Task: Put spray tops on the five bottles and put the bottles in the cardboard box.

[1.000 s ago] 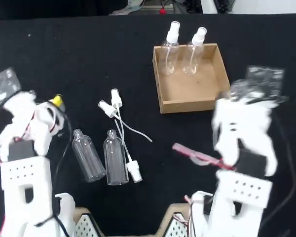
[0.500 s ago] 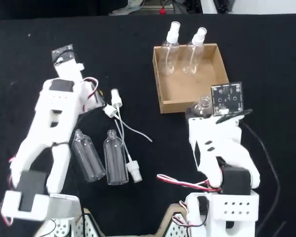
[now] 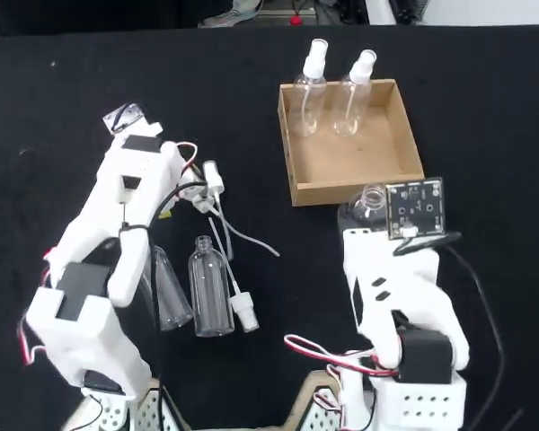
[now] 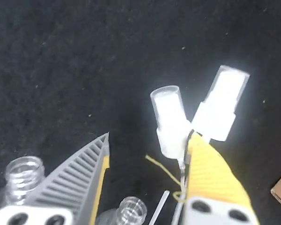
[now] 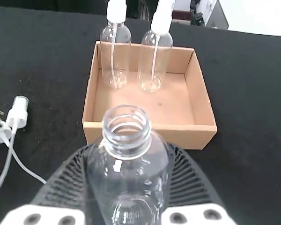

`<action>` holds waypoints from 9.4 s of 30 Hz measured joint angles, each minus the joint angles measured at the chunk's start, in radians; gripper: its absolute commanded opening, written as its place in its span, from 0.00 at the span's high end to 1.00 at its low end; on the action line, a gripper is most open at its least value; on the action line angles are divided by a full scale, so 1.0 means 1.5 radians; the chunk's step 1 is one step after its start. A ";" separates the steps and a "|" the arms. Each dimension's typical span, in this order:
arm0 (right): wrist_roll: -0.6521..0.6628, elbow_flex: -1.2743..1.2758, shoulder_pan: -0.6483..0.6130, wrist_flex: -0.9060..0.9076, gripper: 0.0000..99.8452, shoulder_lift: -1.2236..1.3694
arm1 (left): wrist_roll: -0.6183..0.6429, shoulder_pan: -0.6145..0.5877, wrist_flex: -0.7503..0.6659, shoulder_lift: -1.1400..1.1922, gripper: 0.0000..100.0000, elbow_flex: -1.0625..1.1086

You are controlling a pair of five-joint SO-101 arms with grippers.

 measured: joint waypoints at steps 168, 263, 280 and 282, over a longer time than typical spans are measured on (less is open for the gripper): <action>-0.080 0.043 -0.410 -0.187 0.98 0.075 | -0.418 0.346 -0.163 -0.887 0.94 0.243; -0.080 -0.175 0.096 -0.811 0.98 0.786 | -0.387 -0.107 -0.304 -0.963 0.81 0.715; -0.080 -0.411 0.110 -0.816 0.98 1.093 | -0.387 -0.107 -0.304 -0.963 0.81 0.715; -0.080 -0.432 0.111 -0.816 0.98 1.123 | -0.387 -0.107 -0.304 -0.963 0.81 0.715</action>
